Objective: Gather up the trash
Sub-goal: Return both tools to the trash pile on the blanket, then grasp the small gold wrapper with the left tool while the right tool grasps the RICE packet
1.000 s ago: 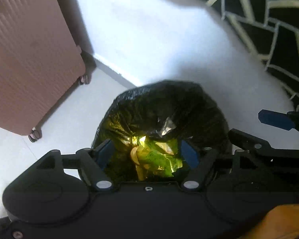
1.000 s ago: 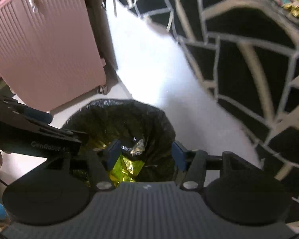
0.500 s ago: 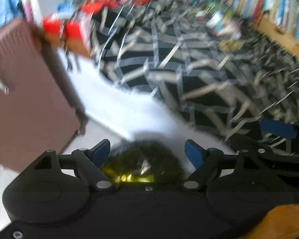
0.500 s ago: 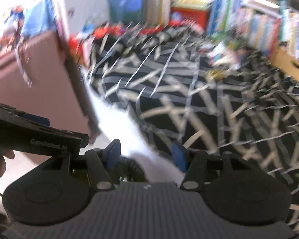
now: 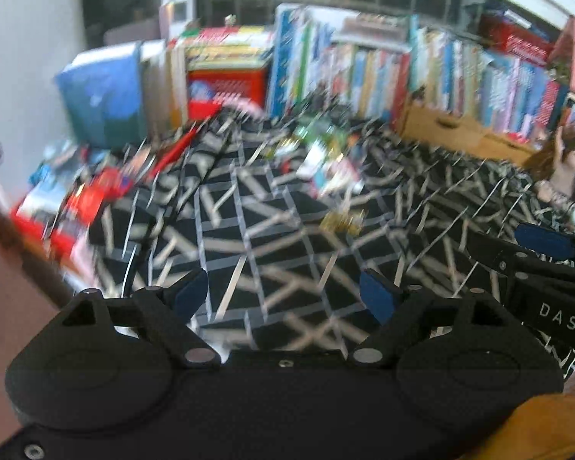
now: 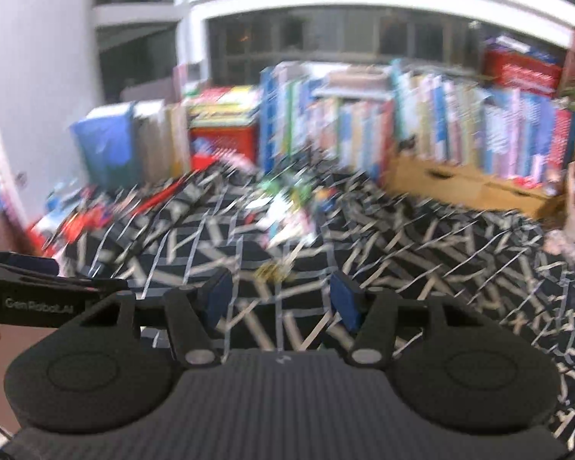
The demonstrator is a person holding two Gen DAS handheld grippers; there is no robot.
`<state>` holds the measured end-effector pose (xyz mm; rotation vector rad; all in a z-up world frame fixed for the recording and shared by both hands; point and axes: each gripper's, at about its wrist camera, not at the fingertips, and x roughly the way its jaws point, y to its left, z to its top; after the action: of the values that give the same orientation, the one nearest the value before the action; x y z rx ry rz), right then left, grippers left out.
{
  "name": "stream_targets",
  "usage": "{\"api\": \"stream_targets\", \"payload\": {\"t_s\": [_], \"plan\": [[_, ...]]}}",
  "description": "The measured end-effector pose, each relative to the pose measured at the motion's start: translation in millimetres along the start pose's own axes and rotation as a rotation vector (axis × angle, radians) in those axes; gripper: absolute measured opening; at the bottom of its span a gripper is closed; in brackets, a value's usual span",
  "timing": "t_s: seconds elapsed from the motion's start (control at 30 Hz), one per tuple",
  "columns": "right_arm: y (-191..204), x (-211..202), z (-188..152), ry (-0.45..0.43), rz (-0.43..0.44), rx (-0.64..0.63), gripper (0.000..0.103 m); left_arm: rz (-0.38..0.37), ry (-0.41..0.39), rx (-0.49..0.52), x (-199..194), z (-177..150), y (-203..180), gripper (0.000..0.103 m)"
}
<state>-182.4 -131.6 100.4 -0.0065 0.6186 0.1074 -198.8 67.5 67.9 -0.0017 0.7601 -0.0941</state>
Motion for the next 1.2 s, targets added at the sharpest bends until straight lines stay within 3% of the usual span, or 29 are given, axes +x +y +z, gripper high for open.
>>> {"api": "stream_targets", "payload": {"t_s": [0.23, 0.43, 0.57, 0.9, 1.1, 1.2], "plan": [[-13.1, 7.3, 40.6, -0.062, -0.141, 0.061, 0.07, -0.105, -0.075, 0.064, 17.4, 66.4, -0.8, 0.092], [-32.5, 29.3, 57.9, -0.074, -0.19, 0.082, 0.071, -0.154, -0.081, 0.05, 50.5, 96.3, -10.1, 0.096], [-49.9, 57.1, 61.6, -0.059, -0.178, 0.087, 0.071, -0.181, -0.006, 0.007, 94.7, 89.3, -18.2, 0.096], [-95.0, 170.4, 73.7, 0.041, -0.061, 0.029, 0.071, -0.086, 0.192, -0.054, 219.5, 67.7, -55.7, 0.096], [-111.1, 230.6, 72.9, 0.115, 0.003, -0.009, 0.071, -0.094, 0.275, -0.262, 280.8, 63.3, -54.4, 0.095], [-115.5, 252.5, 71.3, 0.146, 0.033, -0.015, 0.071, -0.058, 0.297, -0.367, 297.8, 61.4, -50.2, 0.092]]}}
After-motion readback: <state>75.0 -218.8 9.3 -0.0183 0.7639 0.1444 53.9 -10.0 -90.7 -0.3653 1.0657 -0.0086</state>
